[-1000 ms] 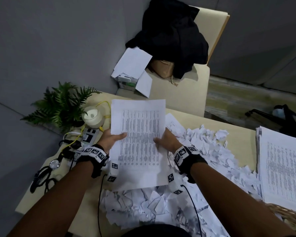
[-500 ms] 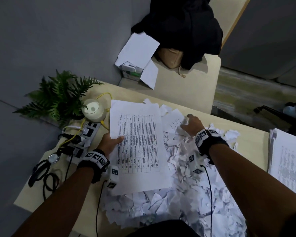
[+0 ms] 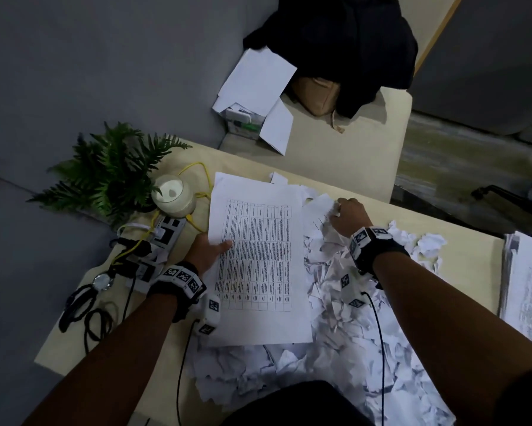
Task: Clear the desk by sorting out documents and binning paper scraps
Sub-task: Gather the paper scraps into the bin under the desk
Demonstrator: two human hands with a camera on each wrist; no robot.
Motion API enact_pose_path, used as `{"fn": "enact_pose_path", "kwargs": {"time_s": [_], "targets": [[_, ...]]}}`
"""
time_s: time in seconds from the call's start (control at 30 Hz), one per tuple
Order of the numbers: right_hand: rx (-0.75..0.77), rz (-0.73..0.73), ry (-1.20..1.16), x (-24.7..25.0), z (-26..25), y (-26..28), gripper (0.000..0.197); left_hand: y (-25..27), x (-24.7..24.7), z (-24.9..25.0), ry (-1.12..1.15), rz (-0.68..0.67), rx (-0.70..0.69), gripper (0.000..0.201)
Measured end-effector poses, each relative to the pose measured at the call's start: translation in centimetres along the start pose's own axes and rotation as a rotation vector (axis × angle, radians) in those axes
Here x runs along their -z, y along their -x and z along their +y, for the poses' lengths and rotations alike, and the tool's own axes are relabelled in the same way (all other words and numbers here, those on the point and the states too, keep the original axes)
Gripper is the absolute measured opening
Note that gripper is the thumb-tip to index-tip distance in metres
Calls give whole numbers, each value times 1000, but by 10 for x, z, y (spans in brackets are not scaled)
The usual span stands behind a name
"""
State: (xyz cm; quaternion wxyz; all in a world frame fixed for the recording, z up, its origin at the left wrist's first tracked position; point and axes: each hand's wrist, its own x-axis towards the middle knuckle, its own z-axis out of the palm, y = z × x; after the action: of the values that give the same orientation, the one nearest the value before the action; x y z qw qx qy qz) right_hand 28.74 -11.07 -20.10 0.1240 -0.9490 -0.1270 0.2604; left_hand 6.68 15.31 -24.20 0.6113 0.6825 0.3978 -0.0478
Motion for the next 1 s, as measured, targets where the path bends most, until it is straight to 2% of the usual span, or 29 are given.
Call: {"fn": "enact_pose_path", "kwargs": {"time_s": [0.13,0.27,0.4,0.5,0.57,0.63,0.8,1.0], "targets": [[-112,-93,0,5,-10,4,37,-1,-1,-1,-31,9,4,33],[-152,-167,7,12,-13,8,41,3,-2,4,-31,21,11,33],[3,-312,-57,33,-9,17,61,8,0,7,-2,24,-2,35],[81,-351,-138,53,-6,28,51,14,2,8,24,47,0,37],[120,-320,-191,67,-4,37,33,18,5,9,12,59,-16,38],[128,-246,-264,77,1,43,25,20,9,9,-3,75,-33,38],[161,-41,-268,93,8,62,33,26,14,12,-32,114,-60,35],[323,78,-223,112,7,80,30,25,16,16,-55,147,-85,31]]}}
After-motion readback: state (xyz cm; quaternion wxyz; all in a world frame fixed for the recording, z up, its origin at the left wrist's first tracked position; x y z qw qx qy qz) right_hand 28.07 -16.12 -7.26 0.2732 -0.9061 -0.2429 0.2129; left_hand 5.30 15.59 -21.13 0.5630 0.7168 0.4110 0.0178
